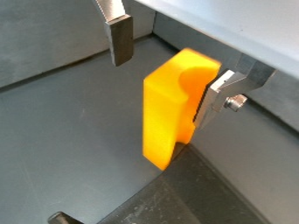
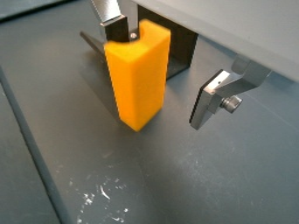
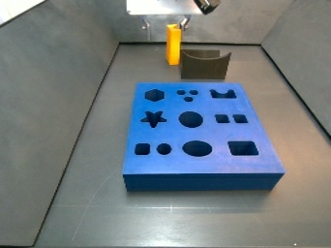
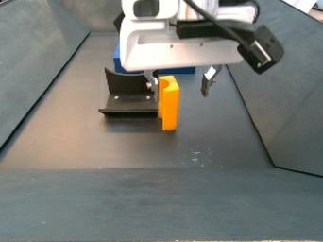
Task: Pick up the arch object. Move up. Rotate the arch object. Move to above the board. Insert the arch object.
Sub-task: Pick up the arch object.
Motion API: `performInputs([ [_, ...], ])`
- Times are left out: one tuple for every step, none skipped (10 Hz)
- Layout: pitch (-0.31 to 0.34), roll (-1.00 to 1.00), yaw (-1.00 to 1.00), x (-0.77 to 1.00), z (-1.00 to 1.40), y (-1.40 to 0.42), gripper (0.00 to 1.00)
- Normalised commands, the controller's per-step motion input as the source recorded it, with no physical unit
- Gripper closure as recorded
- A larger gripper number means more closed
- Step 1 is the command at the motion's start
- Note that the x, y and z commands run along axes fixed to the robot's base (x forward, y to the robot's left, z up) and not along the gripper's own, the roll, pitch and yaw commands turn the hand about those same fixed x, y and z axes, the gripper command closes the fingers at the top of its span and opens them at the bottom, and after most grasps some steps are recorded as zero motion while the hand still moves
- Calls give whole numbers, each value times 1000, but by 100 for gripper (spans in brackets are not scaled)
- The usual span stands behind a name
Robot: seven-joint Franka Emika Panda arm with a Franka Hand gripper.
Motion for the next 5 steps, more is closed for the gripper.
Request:
performInputs([
  [-147, -337, 0, -120, -446, 60, 0],
  [-179, -239, 23, -117, -174, 103, 0],
  [0, 0, 0, 0, 0, 0, 0],
  [0, 0, 0, 0, 0, 0, 100],
  [0, 0, 0, 0, 0, 0, 100],
])
